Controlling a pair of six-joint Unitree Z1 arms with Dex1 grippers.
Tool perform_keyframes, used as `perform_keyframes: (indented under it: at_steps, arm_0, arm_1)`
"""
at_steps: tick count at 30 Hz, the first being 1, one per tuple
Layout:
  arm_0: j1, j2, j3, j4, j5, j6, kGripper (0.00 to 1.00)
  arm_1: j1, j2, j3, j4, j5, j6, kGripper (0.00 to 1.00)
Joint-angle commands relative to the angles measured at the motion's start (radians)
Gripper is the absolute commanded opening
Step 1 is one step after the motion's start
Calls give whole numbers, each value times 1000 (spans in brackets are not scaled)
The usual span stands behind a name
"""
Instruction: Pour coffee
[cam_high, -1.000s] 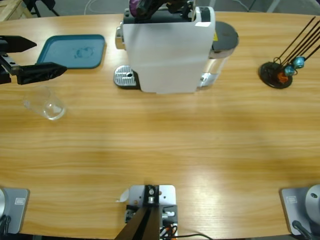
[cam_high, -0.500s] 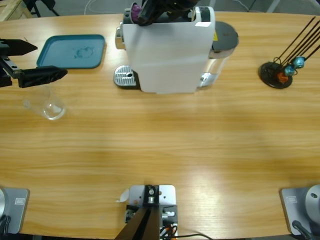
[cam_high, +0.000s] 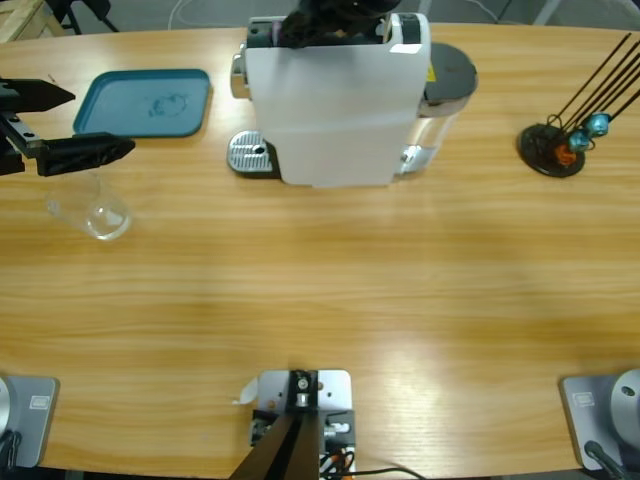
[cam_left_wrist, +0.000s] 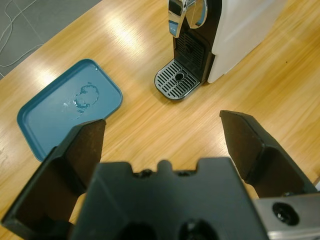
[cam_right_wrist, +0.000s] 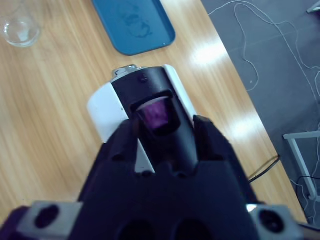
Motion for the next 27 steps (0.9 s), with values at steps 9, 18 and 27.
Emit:
perform_keyframes:
  at_steps: [9, 18, 27]
  arm_0:
    - [8, -35, 46, 9, 13, -57, 996]
    - [8, -103, 68, 68, 90, -116, 996]
    - [8, -163, 92, 90, 89, -159, 991]
  arm_1:
    - [187, -142, 97, -44, -105, 306, 0]
    - [217, -335, 324, 23, -224, 754, 0]
    - [121, -235, 167, 17, -655, 962, 0]
